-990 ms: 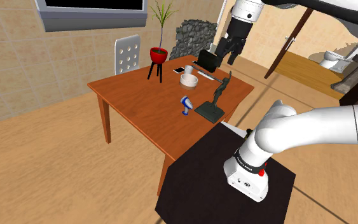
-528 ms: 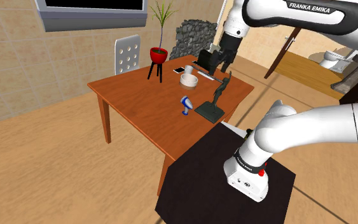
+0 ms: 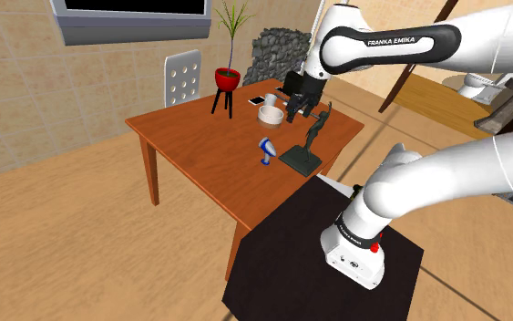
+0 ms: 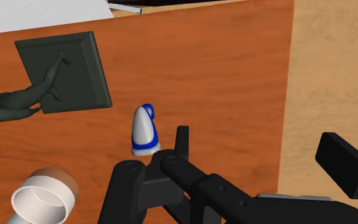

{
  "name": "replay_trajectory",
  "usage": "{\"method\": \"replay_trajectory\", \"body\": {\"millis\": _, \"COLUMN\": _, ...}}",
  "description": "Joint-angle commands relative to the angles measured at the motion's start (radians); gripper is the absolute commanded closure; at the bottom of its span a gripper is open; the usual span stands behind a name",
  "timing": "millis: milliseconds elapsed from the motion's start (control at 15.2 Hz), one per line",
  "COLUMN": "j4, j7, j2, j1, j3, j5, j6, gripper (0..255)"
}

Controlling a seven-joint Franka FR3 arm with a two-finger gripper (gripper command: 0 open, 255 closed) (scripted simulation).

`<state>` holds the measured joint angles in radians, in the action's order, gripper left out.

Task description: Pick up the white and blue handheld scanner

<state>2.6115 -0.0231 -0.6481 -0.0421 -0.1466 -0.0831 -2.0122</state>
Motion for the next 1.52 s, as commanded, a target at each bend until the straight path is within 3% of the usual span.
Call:
{"method": "replay_trajectory", "body": {"millis": 0, "j4": 0.011, "j7": -0.016, "j2": 0.062, "j1": -0.004, "j3": -0.018, "j5": -0.011, "j6": -0.087, "gripper": 0}}
{"method": "replay_trajectory", "body": {"millis": 396, "j4": 0.019, "j7": -0.075, "j2": 0.272, "j1": -0.012, "j3": -0.078, "j5": -0.026, "j6": -0.336, "gripper": 0}}
{"method": "replay_trajectory", "body": {"millis": 726, "j4": -0.021, "j7": -0.145, "j2": 0.478, "j1": -0.006, "j3": -0.127, "j5": 0.007, "j6": -0.527, "gripper": 0}}
{"method": "replay_trajectory", "body": {"millis": 1122, "j4": -0.122, "j7": -0.291, "j2": 0.743, "j1": -0.006, "j3": -0.153, "j5": 0.147, "j6": -0.712, "gripper": 0}}
{"method": "replay_trajectory", "body": {"millis": 1452, "j4": -0.249, "j7": -0.429, "j2": 0.956, "j1": -0.074, "j3": -0.095, "j5": 0.292, "j6": -0.815, "gripper": 0}}
